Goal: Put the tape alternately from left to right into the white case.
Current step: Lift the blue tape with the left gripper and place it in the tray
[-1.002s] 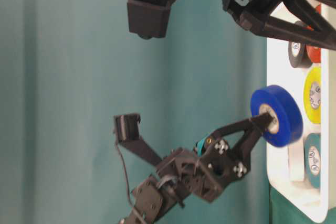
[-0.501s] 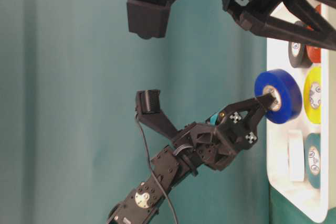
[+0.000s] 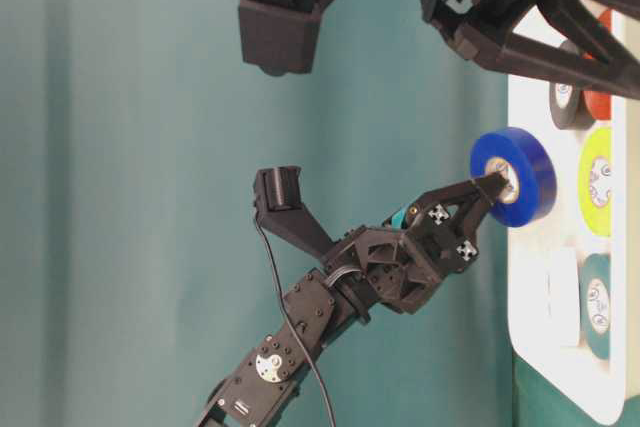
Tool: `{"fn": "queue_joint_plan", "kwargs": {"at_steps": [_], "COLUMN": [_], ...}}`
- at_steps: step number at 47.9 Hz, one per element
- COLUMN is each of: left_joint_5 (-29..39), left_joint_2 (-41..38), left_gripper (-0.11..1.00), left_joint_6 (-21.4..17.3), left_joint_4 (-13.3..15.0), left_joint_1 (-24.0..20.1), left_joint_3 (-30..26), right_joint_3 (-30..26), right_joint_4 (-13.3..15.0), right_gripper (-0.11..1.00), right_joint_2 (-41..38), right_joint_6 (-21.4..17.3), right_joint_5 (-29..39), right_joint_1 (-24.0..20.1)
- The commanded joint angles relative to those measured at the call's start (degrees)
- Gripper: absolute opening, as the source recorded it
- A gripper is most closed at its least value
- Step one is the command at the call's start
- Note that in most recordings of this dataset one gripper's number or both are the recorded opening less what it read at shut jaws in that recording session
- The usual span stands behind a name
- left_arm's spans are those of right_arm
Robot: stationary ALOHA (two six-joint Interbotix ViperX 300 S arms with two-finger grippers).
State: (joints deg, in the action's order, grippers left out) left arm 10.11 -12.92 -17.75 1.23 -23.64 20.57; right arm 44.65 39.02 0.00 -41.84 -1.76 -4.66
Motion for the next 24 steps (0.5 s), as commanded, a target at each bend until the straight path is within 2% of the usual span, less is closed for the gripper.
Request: {"fn": "queue_joint_plan", "kwargs": {"at_steps": [1,9,12,15,24], "left_joint_5": [-0.3,-0.3,-0.4,-0.4,-0.4], "left_joint_2": [1.1,1.1,1.1,1.2,1.8], "left_gripper": [-0.03,-0.02,0.04,0.15,0.69], "left_joint_6": [-0.2,-0.6,-0.8,-1.0,-1.8], "left_joint_4": [-0.1,-0.1,-0.1,-0.1,-0.1], "left_joint_1": [-0.1,-0.1,-0.1,0.0,0.3], "left_joint_3": [-1.4,-1.3,-1.2,-1.1,-0.4], "right_joint_3": [-1.1,-1.1,-1.1,-1.1,-1.1], "right_joint_4": [-0.1,-0.1,0.0,-0.1,-0.1], "right_gripper": [0.80,0.80,0.80,0.80,0.80], "right_joint_2": [1.5,1.5,1.4,1.5,1.5], "right_joint_6": [-0.2,-0.2,-0.2,-0.2,-0.2], "right_joint_5": [-0.4,-0.4,-0.4,-0.4,-0.4], "right_joint_1": [-0.2,-0.2,-0.2,-0.2,-0.2]}}
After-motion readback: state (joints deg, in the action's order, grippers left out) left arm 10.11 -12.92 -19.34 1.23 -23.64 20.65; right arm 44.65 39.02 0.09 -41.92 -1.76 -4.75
